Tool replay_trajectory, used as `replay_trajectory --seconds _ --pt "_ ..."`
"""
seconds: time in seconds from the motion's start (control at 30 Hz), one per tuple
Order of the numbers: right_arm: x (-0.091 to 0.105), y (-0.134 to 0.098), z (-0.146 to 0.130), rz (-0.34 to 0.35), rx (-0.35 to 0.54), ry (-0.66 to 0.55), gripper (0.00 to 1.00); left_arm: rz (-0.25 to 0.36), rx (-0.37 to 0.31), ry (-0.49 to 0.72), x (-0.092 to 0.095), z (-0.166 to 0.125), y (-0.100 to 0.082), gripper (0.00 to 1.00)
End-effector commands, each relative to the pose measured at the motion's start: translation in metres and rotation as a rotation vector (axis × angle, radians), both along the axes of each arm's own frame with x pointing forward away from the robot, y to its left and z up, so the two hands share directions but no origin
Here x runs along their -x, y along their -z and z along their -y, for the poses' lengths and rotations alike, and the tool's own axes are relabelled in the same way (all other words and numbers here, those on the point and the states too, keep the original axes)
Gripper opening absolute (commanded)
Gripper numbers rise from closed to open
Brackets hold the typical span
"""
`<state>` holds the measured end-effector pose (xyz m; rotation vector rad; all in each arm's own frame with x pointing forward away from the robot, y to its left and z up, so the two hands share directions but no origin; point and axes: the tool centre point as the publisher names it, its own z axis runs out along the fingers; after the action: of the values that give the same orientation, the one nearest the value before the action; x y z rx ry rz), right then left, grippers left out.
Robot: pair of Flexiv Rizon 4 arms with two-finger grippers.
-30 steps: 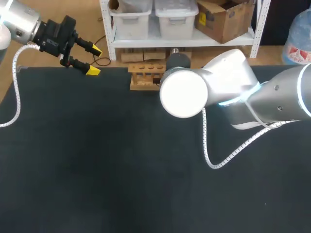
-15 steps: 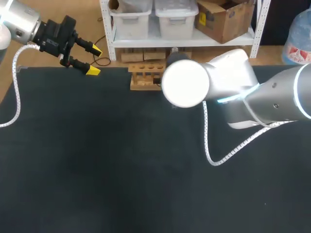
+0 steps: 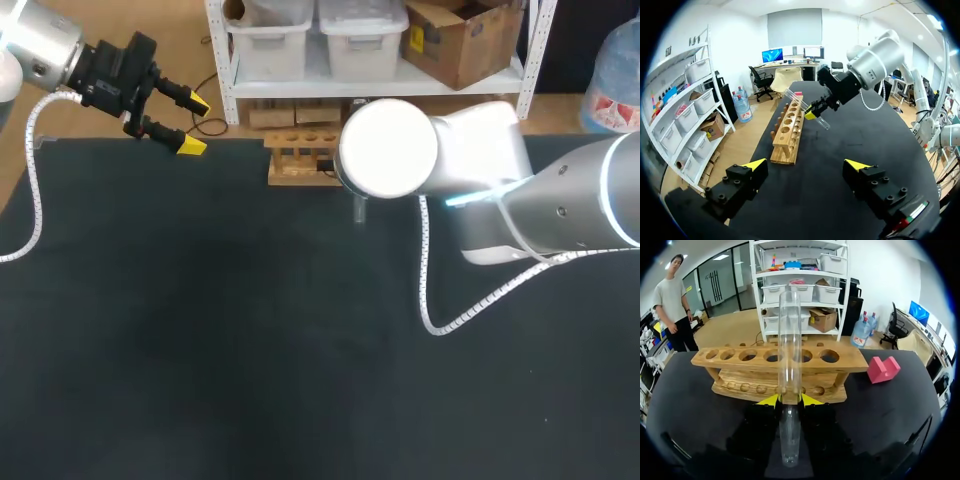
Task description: Grasp the test tube, adjust it, and insert it.
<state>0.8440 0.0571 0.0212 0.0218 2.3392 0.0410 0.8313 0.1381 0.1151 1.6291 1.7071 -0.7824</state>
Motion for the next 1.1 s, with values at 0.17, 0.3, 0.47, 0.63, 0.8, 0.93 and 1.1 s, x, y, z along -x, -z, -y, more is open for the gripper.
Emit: replay_trajectory --seconds 0.17,0.3,0.47,0.63,0.8,0.93,1.1 --pt "0.0 0.002 0.002 -0.008 -0.004 -0.003 0.0 0.002 0.0 -0.001 0.0 0.0 0.001 1.0" --pt "0.003 -0.005 0.003 0.011 -0.009 0.008 0.0 0.002 0.0 -0.001 0.0 0.0 0.001 1.0" --pt "0.013 -0.025 0.007 0.072 -0.051 0.03 0.0 0.002 0.0 -0.001 0.0 0.0 0.001 1.0" --pt "0.021 -0.042 0.011 0.16 -0.133 0.06 0.0 0.002 0.0 -0.001 0.0 0.0 0.001 1.0" --pt "0.024 -0.064 0.014 0.277 -0.186 0.076 0.0 0.002 0.0 -0.001 0.0 0.0 0.001 1.0" --pt "0.021 -0.08 0.016 0.348 -0.186 0.075 0.0 0.002 0.0 -0.001 0.0 0.0 0.001 1.0" --pt "0.016 -0.094 0.017 0.394 -0.182 0.071 0.0 0.002 0.0 -0.001 0.0 0.0 0.001 1.0"
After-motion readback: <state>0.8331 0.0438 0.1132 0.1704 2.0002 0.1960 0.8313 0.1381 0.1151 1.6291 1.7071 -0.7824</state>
